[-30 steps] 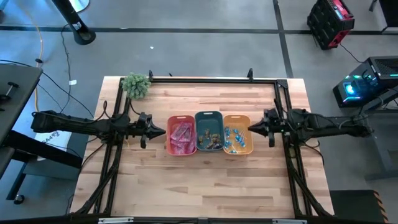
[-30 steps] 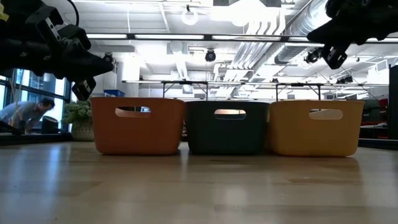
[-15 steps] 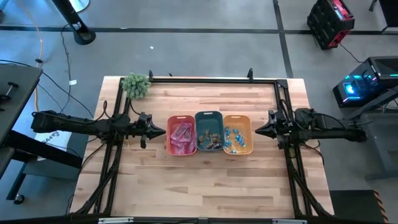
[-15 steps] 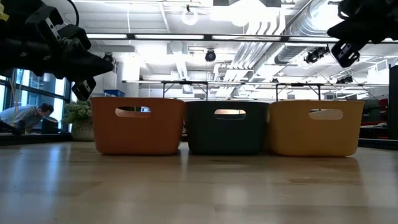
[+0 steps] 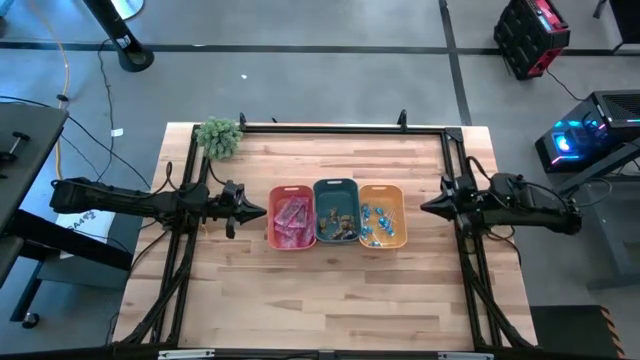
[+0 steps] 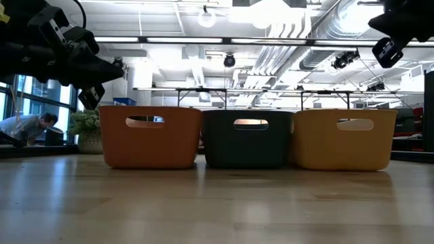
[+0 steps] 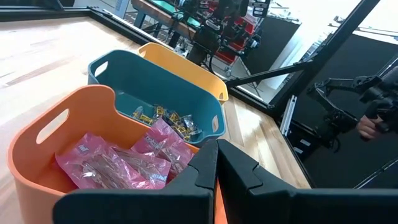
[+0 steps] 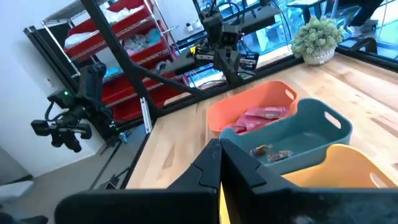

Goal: Sort candy
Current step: Return to Home Position

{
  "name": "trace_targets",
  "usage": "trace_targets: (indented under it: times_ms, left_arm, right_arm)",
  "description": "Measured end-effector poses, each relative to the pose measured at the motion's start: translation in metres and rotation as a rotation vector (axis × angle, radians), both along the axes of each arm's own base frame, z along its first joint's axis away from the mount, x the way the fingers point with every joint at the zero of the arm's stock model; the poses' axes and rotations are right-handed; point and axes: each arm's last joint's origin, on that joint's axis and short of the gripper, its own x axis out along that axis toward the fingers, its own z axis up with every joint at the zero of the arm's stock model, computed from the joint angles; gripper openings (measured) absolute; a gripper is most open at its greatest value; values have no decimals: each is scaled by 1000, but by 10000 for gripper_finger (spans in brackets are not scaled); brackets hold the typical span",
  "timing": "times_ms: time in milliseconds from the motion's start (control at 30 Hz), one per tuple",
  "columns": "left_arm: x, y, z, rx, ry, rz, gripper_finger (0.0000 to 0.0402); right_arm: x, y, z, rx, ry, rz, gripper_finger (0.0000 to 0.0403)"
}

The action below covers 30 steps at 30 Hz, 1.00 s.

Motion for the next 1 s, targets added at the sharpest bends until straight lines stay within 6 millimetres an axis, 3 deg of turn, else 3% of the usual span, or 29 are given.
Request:
trace_targets:
  times_ms: [133,267,400,667,800,1000]
  left_arm:
    - [0,0,0,0,0,0,1]
    - [0,0,0,0,0,0,1]
    - [0,0,0,0,0,0,1]
    - [0,0,0,0,0,0,1]
    - [0,0,0,0,0,0,1]
    - [0,0,0,0,0,0,1]
  right_arm:
    - [7,0,-3,-1,-82,-6,0]
    - [24,0,-23,74,-285,12,0]
    - [28,-1,-38,142,-432,23,0]
    - [32,4,-53,9,-284,60,0]
    - [34,4,-70,43,-95,42,0]
    - [36,3,-74,45,-54,6,0]
